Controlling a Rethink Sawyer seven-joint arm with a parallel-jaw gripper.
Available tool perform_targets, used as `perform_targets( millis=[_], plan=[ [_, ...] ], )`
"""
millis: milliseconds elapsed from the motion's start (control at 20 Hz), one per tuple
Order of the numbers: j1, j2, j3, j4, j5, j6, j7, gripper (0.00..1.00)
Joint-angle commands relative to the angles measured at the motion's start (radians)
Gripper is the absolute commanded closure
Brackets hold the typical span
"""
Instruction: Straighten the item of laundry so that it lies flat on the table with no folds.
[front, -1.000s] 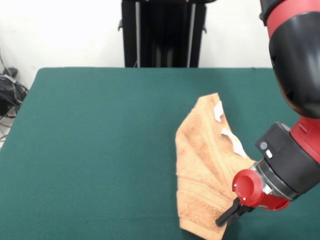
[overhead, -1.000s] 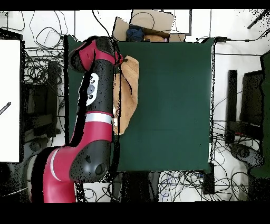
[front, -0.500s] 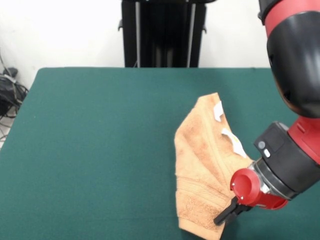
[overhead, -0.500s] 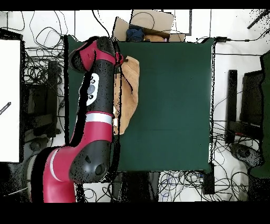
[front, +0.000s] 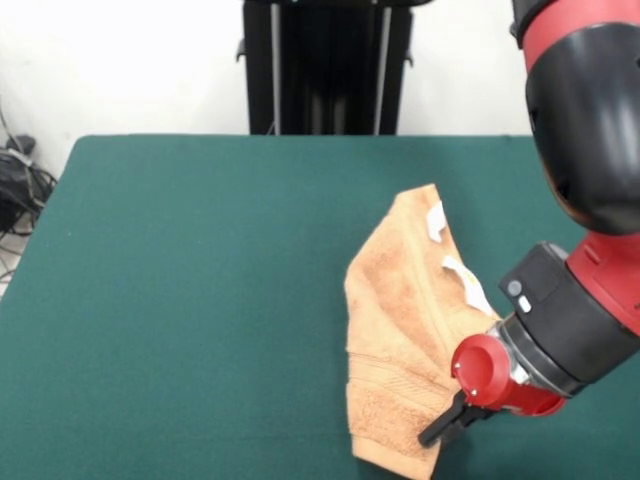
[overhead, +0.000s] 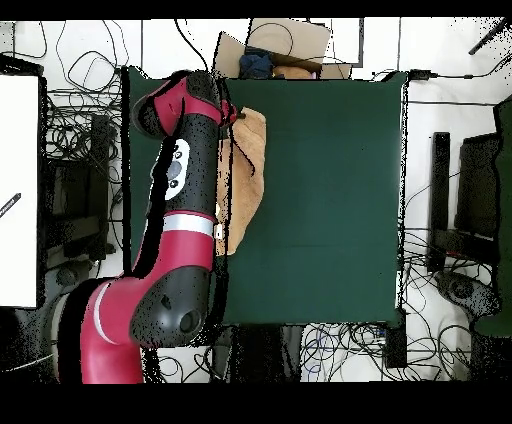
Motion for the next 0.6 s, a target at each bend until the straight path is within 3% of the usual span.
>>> perform_targets(
  millis=[50, 600],
  plan=[
    [-0.036, -0.054, 0.034, 0.228, -0.076, -0.116, 0.09, 1.0],
    [-0.049, -0.161, 0.061, 0.384, -0.115, -0.213, -0.022, 1.0]
  ],
)
